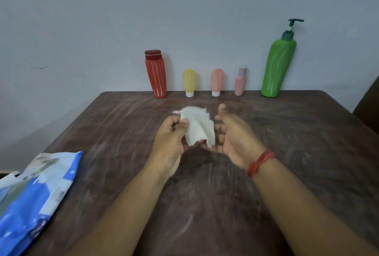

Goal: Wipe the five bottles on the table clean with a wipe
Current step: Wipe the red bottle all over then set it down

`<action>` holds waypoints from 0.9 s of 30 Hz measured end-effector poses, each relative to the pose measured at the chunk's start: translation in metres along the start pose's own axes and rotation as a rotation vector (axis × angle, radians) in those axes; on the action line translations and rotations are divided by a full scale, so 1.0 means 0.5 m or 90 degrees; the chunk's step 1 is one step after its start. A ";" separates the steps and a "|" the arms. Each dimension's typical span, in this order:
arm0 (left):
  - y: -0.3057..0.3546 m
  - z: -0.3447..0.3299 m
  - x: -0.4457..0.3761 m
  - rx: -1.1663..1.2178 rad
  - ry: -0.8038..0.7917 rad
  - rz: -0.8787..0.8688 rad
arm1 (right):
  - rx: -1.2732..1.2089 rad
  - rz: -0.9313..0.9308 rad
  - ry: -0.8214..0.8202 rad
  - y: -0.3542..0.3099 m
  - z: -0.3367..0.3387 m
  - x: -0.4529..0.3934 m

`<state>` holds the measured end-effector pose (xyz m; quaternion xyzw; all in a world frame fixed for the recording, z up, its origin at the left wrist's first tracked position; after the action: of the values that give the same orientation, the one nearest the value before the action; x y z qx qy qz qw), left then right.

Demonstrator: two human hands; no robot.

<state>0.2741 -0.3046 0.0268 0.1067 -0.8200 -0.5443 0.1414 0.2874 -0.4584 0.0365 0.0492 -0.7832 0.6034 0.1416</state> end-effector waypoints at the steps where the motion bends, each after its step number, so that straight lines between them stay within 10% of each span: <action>1: -0.005 0.008 -0.005 -0.017 0.005 -0.011 | 0.001 0.000 -0.010 0.015 -0.003 -0.004; 15: -0.007 0.025 -0.014 -0.163 -0.037 -0.173 | -0.041 0.244 0.006 0.019 0.030 -0.012; 27: 0.040 0.004 0.007 -0.447 -0.003 -0.482 | 0.272 0.475 0.080 -0.010 0.029 -0.009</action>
<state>0.2698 -0.2960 0.0450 0.3411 -0.4922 -0.7998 -0.0398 0.2907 -0.4741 0.0366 -0.2458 -0.5945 0.7639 -0.0518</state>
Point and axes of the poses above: each hand's wrist, its own x-axis away from the middle knuckle, its own z-axis out of the back of the hand, y = z × x, the point moved 6 cm from there along -x, towards the middle knuckle, and after that the axes turned 13 degrees about y, right-handed, at the moved point
